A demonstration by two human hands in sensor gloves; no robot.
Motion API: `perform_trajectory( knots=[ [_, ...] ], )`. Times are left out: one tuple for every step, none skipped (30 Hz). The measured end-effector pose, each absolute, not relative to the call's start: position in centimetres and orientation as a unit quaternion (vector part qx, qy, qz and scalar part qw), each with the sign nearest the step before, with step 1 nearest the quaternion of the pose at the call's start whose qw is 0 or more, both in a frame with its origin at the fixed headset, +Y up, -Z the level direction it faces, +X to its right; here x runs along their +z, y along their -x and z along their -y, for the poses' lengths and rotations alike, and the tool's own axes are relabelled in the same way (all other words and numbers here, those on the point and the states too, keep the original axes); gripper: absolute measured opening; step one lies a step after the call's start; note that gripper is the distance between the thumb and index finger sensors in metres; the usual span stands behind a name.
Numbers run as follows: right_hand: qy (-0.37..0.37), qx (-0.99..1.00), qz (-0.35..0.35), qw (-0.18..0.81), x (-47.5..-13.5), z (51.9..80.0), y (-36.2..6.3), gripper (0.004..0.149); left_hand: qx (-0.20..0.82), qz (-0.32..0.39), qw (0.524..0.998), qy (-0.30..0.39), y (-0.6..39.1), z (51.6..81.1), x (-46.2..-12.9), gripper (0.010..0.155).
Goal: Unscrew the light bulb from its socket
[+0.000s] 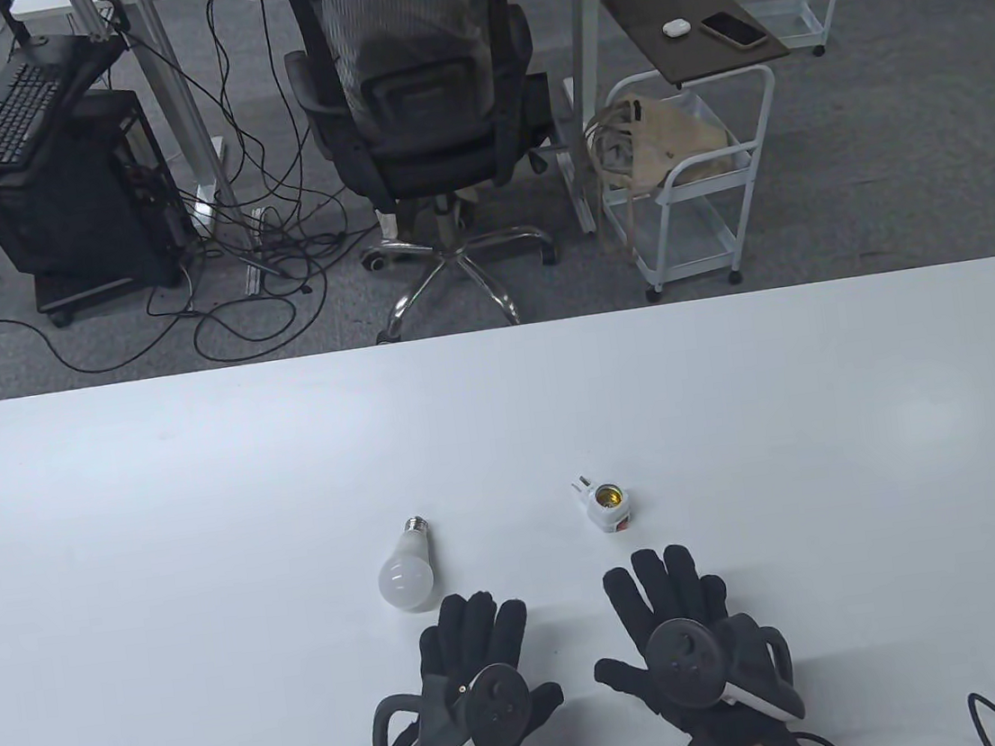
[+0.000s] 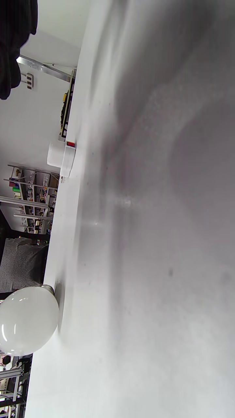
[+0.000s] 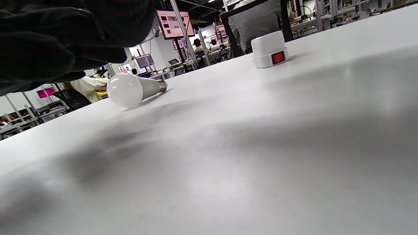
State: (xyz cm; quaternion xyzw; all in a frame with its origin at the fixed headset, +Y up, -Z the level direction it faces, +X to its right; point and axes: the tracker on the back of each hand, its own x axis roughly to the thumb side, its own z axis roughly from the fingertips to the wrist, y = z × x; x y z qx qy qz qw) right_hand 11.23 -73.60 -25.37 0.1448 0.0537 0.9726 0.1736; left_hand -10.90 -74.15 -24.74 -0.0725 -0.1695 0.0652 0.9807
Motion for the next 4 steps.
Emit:
perform_trajectory(
  knots=[
    [-0.146, 0.972, -0.058, 0.177, -25.34, 73.63, -11.22, 0.085, 0.064, 0.170, 0.981, 0.073, 10.88, 74.16, -24.74, 0.088],
    [-0.145, 0.971, -0.061, 0.178, -25.33, 73.67, -11.22, 0.085, 0.064, 0.170, 0.981, 0.073, 10.88, 74.17, -24.74, 0.088],
    [-0.146, 0.971, -0.065, 0.179, -25.32, 73.68, -11.22, 0.085, 0.065, 0.170, 0.981, 0.074, 10.88, 74.18, -24.74, 0.088],
    [-0.147, 0.970, -0.067, 0.180, -25.31, 73.70, -11.20, 0.085, 0.066, 0.170, 0.980, 0.074, 10.88, 74.20, -24.74, 0.088]
  ],
)
